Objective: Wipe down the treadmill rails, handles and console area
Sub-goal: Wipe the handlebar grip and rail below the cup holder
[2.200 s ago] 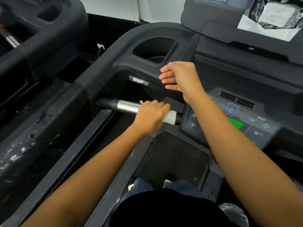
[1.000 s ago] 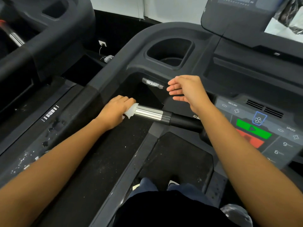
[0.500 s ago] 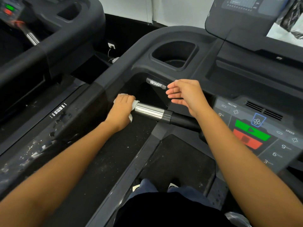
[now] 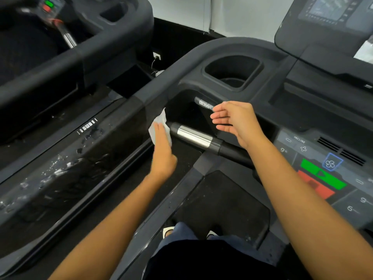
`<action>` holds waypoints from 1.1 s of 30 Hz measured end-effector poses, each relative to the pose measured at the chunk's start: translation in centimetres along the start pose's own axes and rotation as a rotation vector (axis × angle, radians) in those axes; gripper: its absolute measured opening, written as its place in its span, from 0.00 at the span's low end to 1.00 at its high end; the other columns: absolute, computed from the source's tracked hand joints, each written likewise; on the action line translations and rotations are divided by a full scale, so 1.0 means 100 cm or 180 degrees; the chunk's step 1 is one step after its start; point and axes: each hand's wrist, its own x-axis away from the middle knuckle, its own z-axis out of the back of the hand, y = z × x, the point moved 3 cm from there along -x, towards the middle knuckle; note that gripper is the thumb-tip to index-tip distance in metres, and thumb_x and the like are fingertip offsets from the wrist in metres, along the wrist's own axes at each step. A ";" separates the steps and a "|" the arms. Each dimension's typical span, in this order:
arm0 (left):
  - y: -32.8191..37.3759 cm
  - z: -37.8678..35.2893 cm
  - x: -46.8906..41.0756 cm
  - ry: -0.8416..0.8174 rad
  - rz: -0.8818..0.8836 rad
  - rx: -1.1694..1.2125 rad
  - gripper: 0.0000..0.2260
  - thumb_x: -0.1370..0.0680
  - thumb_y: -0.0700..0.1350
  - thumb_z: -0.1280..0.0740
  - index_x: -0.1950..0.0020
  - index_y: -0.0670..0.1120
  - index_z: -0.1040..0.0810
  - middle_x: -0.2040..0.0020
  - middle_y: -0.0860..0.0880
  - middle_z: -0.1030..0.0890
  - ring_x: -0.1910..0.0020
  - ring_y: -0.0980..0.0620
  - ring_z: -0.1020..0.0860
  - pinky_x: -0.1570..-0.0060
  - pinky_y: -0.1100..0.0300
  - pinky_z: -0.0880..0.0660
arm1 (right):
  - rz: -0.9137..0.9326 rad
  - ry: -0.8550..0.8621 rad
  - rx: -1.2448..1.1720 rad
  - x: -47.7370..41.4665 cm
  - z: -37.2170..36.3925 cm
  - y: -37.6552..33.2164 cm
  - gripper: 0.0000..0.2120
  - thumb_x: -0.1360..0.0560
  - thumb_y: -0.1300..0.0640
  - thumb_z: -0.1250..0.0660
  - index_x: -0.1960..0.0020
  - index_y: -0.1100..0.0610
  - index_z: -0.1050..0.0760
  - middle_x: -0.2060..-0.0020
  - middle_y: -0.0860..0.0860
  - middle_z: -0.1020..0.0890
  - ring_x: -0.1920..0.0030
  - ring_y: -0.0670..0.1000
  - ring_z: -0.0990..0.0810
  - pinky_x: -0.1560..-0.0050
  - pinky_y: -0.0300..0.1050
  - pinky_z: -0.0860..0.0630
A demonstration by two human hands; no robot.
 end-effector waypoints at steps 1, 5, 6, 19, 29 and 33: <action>0.018 -0.008 0.003 -0.0018 0.0144 0.0349 0.30 0.19 0.31 0.46 0.22 0.43 0.58 0.28 0.47 0.37 0.42 0.58 0.24 0.59 0.74 0.27 | -0.0011 -0.0043 -0.0027 0.001 -0.002 0.002 0.10 0.23 0.60 0.37 0.50 0.62 0.18 0.58 0.57 0.14 0.57 0.53 0.16 0.53 0.47 0.18; 0.035 -0.002 -0.039 0.0839 0.1385 0.1395 0.21 0.18 0.47 0.50 0.28 0.38 0.41 0.44 0.38 0.24 0.45 0.46 0.23 0.42 0.52 0.25 | -0.0012 -0.0164 0.0010 0.001 -0.005 0.003 0.10 0.23 0.60 0.38 0.51 0.61 0.19 0.58 0.56 0.14 0.56 0.53 0.15 0.53 0.46 0.18; 0.029 0.003 -0.049 0.1007 0.1691 0.1505 0.20 0.20 0.40 0.48 0.29 0.37 0.40 0.39 0.37 0.27 0.44 0.43 0.26 0.43 0.51 0.26 | -0.0030 -0.0148 -0.0038 0.001 -0.005 0.003 0.10 0.23 0.60 0.38 0.51 0.61 0.19 0.59 0.56 0.14 0.57 0.53 0.15 0.54 0.46 0.18; 0.047 -0.018 -0.039 0.0581 0.1840 0.1171 0.25 0.20 0.36 0.47 0.24 0.38 0.49 0.29 0.37 0.36 0.36 0.44 0.31 0.36 0.51 0.31 | 0.0830 -0.0513 0.2497 0.000 -0.038 0.037 0.12 0.22 0.54 0.42 0.50 0.54 0.21 0.57 0.52 0.18 0.56 0.52 0.20 0.53 0.54 0.21; 0.061 0.018 -0.026 0.0746 0.1558 0.2262 0.25 0.22 0.31 0.49 0.25 0.41 0.40 0.32 0.39 0.31 0.39 0.42 0.26 0.47 0.51 0.24 | 0.0973 -0.0619 0.2616 0.002 -0.032 0.039 0.11 0.20 0.53 0.41 0.42 0.51 0.22 0.56 0.49 0.18 0.59 0.47 0.21 0.57 0.46 0.21; 0.106 0.066 -0.056 0.1007 0.0601 0.2443 0.25 0.18 0.39 0.49 0.21 0.48 0.49 0.23 0.47 0.42 0.28 0.47 0.35 0.32 0.52 0.33 | 0.0906 -0.0591 0.2540 0.002 -0.032 0.038 0.10 0.20 0.52 0.41 0.45 0.51 0.22 0.57 0.49 0.18 0.59 0.48 0.20 0.57 0.47 0.21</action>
